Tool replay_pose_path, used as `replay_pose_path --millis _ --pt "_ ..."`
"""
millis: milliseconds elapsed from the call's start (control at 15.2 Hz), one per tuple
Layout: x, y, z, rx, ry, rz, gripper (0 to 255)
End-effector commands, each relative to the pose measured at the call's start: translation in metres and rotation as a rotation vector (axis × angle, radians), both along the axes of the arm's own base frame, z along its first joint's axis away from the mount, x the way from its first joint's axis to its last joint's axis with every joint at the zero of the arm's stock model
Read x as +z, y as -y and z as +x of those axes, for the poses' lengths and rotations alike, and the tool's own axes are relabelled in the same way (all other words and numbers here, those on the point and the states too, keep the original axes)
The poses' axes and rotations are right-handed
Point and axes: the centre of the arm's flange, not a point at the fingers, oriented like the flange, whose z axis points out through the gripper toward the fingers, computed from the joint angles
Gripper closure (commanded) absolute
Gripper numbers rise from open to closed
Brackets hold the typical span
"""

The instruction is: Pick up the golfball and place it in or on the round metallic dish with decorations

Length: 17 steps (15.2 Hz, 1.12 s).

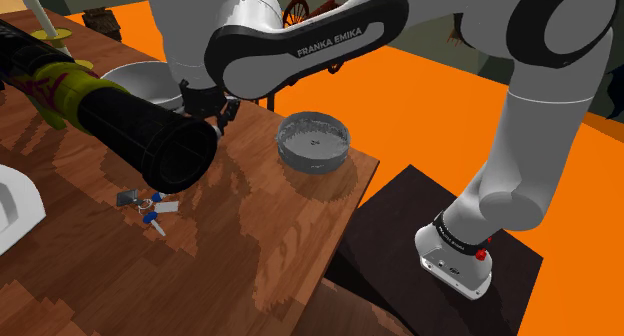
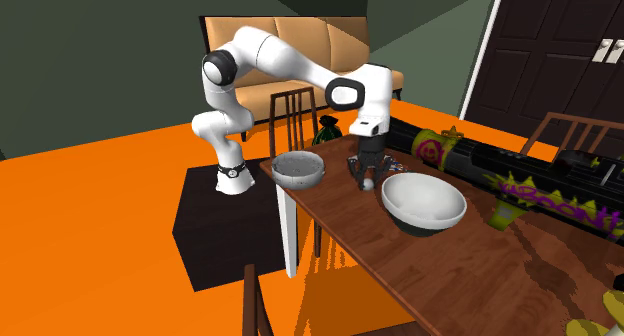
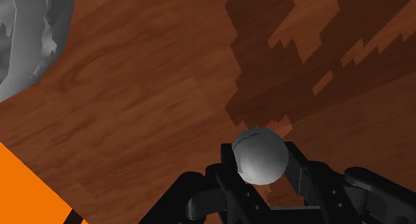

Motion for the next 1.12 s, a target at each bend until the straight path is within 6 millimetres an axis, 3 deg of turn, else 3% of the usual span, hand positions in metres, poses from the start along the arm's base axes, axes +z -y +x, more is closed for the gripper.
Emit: replay_pose_path --millis 0,1056 --pt "0.009 -0.001 0.0 0.0 0.0 0.0 255" --pt "0.094 -0.001 0.0 0.0 0.0 0.0 255"
